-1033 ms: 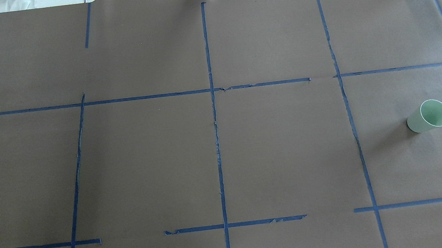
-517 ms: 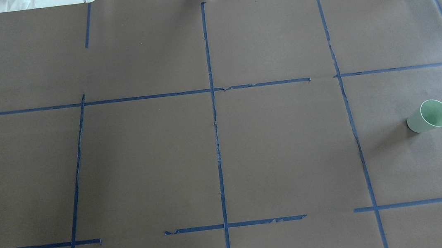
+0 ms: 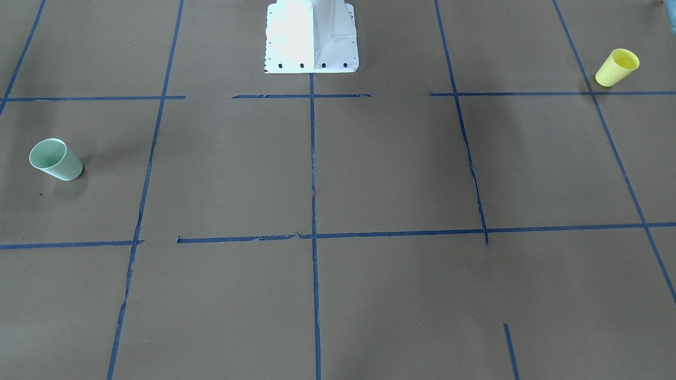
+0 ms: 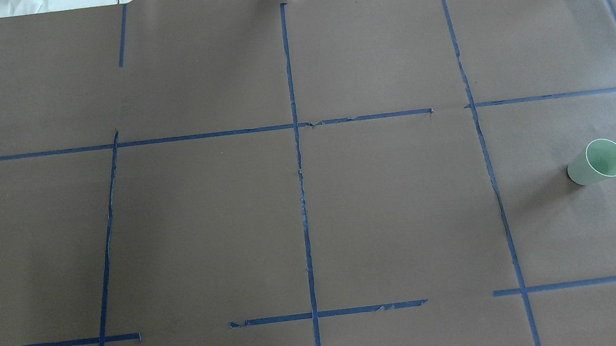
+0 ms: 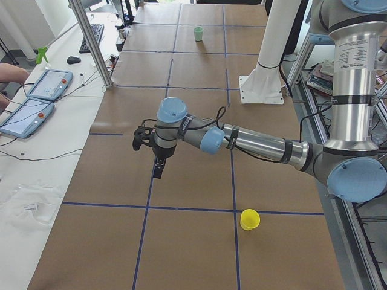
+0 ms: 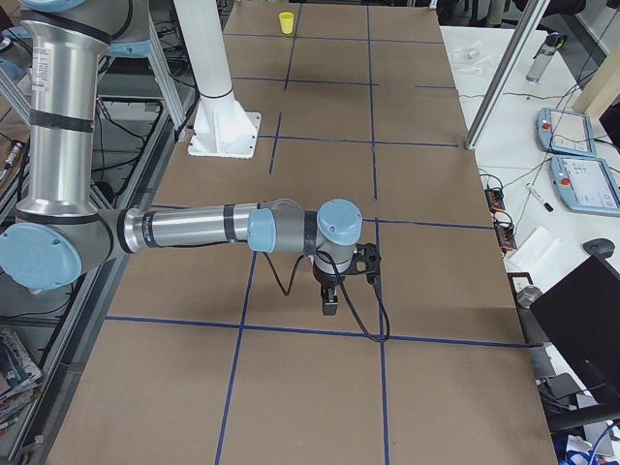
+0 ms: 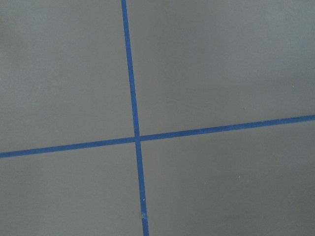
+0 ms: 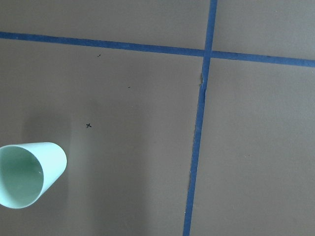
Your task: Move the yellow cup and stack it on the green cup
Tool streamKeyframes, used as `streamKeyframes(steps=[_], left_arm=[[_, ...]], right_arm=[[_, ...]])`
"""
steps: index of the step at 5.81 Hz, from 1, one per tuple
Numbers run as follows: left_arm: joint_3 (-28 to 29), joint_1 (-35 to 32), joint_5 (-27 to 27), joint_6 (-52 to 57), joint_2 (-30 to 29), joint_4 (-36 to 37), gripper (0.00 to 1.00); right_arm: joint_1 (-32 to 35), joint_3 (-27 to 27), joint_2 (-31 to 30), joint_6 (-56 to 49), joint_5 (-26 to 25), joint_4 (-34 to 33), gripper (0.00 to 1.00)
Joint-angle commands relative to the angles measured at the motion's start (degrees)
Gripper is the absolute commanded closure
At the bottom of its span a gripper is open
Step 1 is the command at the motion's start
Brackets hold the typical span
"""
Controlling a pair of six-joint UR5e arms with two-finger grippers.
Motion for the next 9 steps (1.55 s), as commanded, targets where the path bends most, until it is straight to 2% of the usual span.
streamKeyframes(steps=[1,2,3,4,5,6,8,9], left_arm=[[-7.1,14.0,16.0,-23.4,4.4,-4.2,0.0],[-10.9,23.9,26.5,-37.6,8.0,-4.1,0.0],[-12.0,33.4,37.5,-51.0,12.1,-4.1,0.0],[-12.0,39.9,44.8,-61.6,16.3,-3.9,0.0],[-12.0,46.7,52.7,-76.6,18.5,5.1,0.0],[-12.3,53.9,53.8,-93.4,18.3,19.3,0.0],[-12.5,61.5,52.7,-119.1,18.0,36.1,0.0],[-12.5,64.6,48.5,-126.9,16.8,44.2,0.0]], right_arm=[[0.0,0.0,0.0,0.0,0.2,0.0,0.0],[0.1,0.0,0.0,0.0,0.2,0.0,0.0],[0.0,-0.1,0.0,0.0,0.2,0.0,0.0],[0.1,-0.2,0.0,-0.1,0.2,0.0,0.0],[0.1,-0.1,0.0,-0.1,0.2,0.0,0.0],[0.0,-0.3,0.0,-0.2,0.2,0.0,0.0],[0.0,-0.4,0.0,-0.4,0.2,0.0,0.0],[0.0,-0.4,0.0,-0.4,0.2,0.0,0.0]])
